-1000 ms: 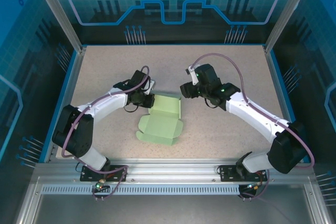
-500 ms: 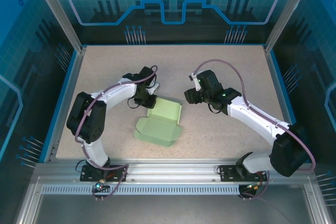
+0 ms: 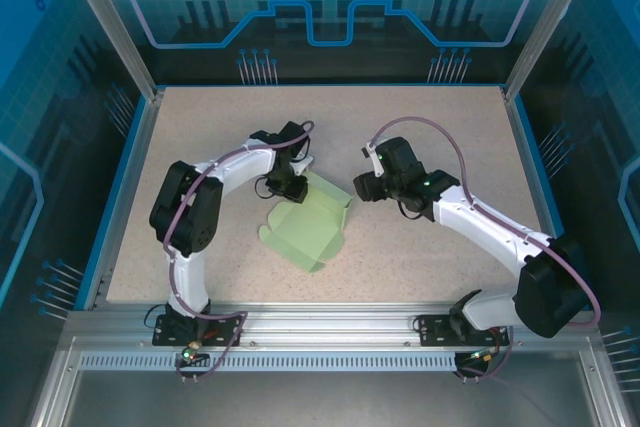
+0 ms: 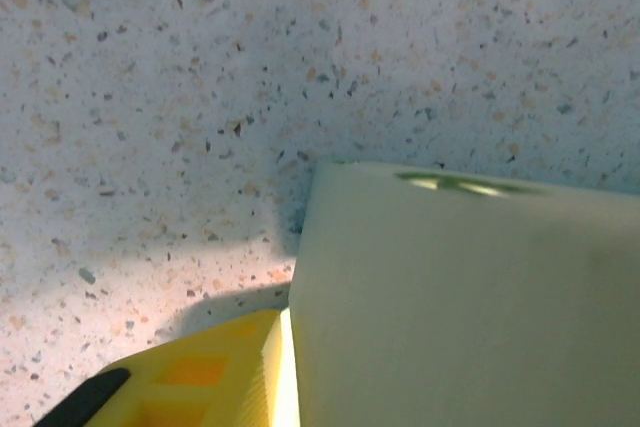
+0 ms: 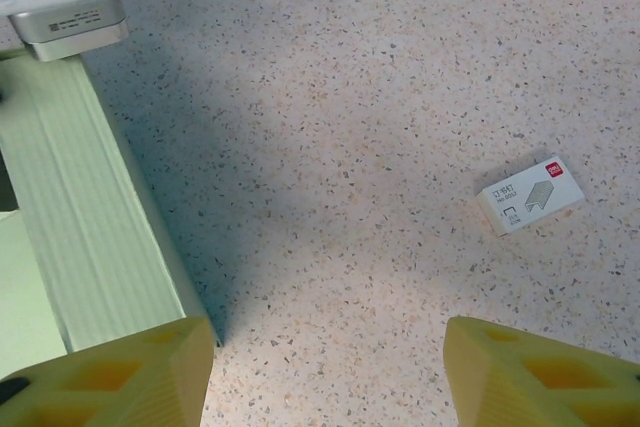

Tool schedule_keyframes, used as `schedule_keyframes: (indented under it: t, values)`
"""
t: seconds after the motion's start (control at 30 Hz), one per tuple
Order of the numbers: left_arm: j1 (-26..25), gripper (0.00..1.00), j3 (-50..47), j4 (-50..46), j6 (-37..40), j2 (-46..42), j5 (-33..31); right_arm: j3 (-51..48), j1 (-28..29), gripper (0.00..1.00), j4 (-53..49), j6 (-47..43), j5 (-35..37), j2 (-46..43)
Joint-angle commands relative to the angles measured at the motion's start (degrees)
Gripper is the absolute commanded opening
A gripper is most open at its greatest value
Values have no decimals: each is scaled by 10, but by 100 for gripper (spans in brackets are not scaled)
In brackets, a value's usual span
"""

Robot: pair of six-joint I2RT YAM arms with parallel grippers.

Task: Fold the paper box

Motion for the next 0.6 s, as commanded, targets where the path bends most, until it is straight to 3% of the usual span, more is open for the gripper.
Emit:
schedule_keyframes:
  t: [0.0,0.13,0.33,0.57]
  values:
    - [-1,36,6,-10,10,1,20,-7,-7,63,5,-10,1,-3]
    - [0,47,-19,15,8,-34,39,-13,-3,64,8,-39,-37,-12]
    - [6,57,-62,53,1,-89,65,-9,22,69,20,-80,-106,-15]
    - [15,62,-118,77,-5,-139,72,35,62,84,-2,-122,-100,53]
